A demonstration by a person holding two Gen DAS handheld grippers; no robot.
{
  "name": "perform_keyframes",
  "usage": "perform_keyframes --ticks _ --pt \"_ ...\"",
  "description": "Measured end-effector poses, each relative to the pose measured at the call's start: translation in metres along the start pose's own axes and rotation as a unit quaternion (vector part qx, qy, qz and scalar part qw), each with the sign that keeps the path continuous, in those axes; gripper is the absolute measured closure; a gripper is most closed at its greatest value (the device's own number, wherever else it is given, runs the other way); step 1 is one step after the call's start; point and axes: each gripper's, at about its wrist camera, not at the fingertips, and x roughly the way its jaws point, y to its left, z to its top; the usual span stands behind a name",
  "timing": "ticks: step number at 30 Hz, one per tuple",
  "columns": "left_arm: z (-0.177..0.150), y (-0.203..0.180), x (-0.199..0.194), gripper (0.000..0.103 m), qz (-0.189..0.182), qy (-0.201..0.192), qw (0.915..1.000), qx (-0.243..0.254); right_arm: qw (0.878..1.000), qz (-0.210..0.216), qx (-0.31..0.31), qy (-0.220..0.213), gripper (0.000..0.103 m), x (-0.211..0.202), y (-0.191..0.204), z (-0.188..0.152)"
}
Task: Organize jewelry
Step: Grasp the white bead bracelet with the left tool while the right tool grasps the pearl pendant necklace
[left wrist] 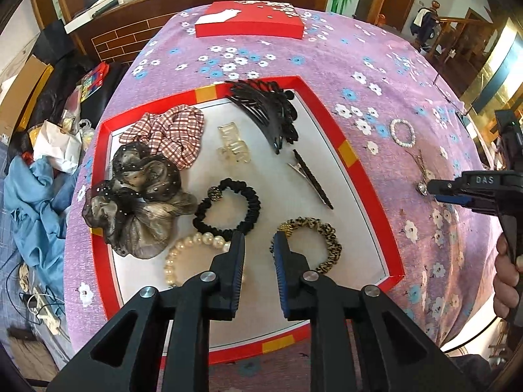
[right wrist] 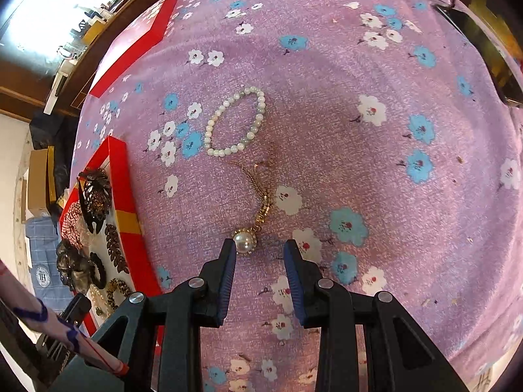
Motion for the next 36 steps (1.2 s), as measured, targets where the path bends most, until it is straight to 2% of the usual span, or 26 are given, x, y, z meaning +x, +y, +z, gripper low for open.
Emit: perform_keyframes --ticks 6,8,10,11,14,20,27,30,36 --pt "-0.003 0.004 -0.001 0.086 0.007 0.002 1.0000 -0.005 0.999 -0.018 -0.049 -0.014 0.070 0.008 0.017 0.008" --pt "-0.004 0.008 -0.001 0.086 0.010 0.003 0.9999 -0.010 0.995 -0.047 -0.082 -0.018 0.070 0.012 0.029 0.008" --pt "-0.004 0.010 -0.001 0.086 0.011 0.004 0.9998 -0.014 0.989 -0.088 -0.119 -0.020 0.079 0.014 0.040 0.004" --pt "-0.003 0.010 -0.002 0.086 0.011 0.003 0.9998 -0.014 0.983 -0.114 -0.143 -0.023 0.079 0.016 0.047 0.001" --pt "0.000 0.007 -0.001 0.086 0.008 0.002 0.9999 -0.011 0.974 -0.141 -0.175 -0.031 0.082 0.017 0.053 -0.007" --pt "0.016 -0.019 -0.001 0.086 -0.019 0.006 0.9997 0.014 0.987 -0.098 -0.120 -0.041 0.082 -0.010 0.015 -0.004" --pt "0.067 -0.084 0.017 0.086 -0.120 0.045 0.9912 0.032 0.993 -0.068 -0.080 -0.056 0.082 -0.046 -0.023 -0.014" --pt "0.090 -0.116 0.040 0.086 -0.141 0.067 0.9872 0.032 0.994 -0.065 -0.069 -0.054 0.082 -0.053 -0.036 -0.020" --pt "0.126 -0.145 0.096 0.086 -0.125 0.105 0.9866 0.003 0.994 -0.062 -0.058 -0.062 0.082 -0.068 -0.057 -0.029"
